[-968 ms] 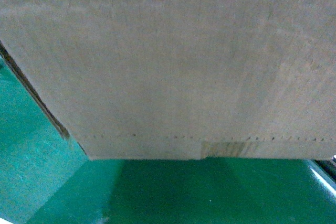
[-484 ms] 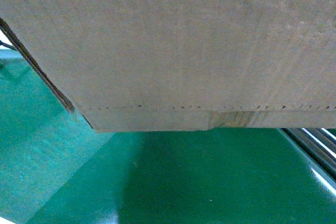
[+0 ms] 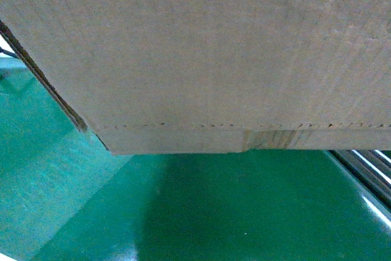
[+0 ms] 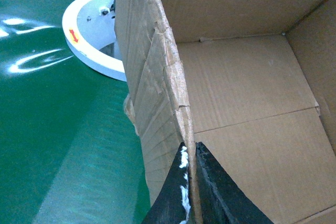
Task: Sort boxes to right shelf from conveyor
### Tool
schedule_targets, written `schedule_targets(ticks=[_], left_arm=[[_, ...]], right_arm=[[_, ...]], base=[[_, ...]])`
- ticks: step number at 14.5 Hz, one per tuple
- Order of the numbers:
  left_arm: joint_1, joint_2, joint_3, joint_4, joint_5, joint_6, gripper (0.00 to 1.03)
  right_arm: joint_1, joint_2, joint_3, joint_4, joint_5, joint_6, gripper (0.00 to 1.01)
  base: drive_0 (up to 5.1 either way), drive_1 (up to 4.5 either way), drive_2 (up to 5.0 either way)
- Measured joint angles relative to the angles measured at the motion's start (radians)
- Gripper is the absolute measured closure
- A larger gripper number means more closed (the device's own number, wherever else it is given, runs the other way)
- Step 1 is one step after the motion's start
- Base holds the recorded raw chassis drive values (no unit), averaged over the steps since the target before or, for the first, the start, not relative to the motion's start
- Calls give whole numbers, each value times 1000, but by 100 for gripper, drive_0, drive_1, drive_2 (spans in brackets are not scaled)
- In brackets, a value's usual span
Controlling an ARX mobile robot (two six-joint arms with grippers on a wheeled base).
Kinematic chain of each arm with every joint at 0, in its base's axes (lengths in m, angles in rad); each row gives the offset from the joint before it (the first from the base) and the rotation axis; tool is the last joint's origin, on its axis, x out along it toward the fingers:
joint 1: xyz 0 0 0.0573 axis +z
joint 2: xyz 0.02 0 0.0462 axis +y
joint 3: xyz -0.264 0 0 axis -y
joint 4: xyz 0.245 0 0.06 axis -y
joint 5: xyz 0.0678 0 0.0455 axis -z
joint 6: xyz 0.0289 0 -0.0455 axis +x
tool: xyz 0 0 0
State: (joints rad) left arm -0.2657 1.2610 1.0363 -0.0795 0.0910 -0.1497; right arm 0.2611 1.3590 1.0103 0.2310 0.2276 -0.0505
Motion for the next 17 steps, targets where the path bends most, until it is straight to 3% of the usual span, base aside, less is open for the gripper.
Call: schedule_targets(ticks=[17], left_arm=[[1, 3, 0, -3, -2, 0, 101]], right_arm=[[0, 2, 0, -4, 0, -3, 98]], base=[[2, -398, 403]])
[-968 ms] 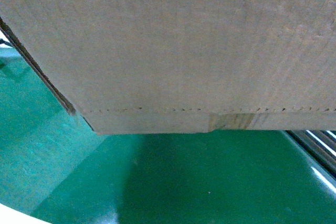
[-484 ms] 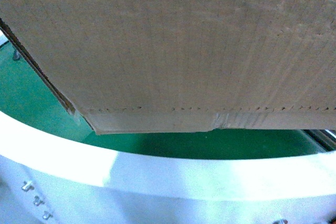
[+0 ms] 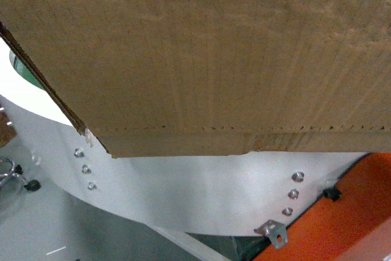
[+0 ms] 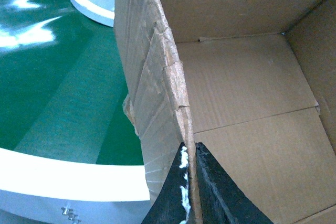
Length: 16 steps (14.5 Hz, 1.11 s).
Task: Sort boxes to right shelf from conveyor
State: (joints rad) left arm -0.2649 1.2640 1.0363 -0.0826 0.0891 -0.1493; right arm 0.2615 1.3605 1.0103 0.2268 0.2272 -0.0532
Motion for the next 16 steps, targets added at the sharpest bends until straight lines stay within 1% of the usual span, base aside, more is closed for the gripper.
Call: schedule_targets(ticks=[16], left_arm=[[0, -5, 2, 3, 0, 0, 101]], right_arm=[[0, -4, 0, 5, -3, 0, 98]], base=[[4, -429, 437]])
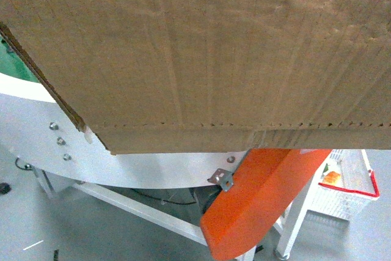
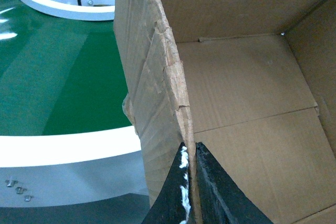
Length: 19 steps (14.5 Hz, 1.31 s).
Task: Sort boxes to right shelf from conveyor
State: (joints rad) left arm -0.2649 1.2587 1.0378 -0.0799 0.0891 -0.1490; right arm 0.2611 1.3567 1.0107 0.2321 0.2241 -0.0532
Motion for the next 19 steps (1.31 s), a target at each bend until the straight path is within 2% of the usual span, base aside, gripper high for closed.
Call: schedule_targets(ticks=[11, 19], left_arm=[[0, 1, 0, 0, 0, 0, 101], [0, 1, 0, 0, 0, 0, 101]], right_arm=[[0, 0, 0, 0, 0, 0, 98], [0, 0, 0, 0, -1, 0, 98]], base=[[5, -429, 438], [-170, -170, -170]])
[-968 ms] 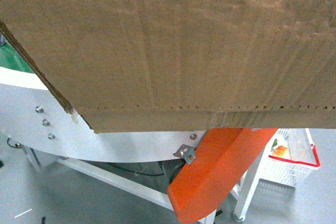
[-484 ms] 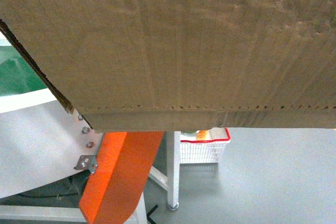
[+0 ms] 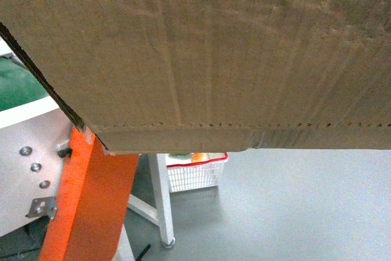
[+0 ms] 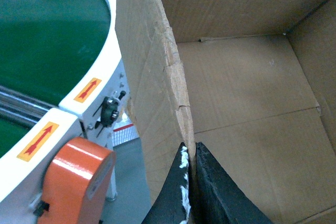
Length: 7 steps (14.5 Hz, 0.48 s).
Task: Sort boxes to right shelf from conveyor
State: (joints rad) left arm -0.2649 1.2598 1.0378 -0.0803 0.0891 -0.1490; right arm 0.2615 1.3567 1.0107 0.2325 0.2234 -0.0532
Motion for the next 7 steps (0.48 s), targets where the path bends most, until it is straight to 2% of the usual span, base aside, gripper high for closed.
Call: schedule_targets(ticks=[7], left_arm=[[0, 0, 0, 0, 0, 0, 101]], right_arm=[[0, 0, 0, 0, 0, 0, 98]], base=[[-178, -178, -178]])
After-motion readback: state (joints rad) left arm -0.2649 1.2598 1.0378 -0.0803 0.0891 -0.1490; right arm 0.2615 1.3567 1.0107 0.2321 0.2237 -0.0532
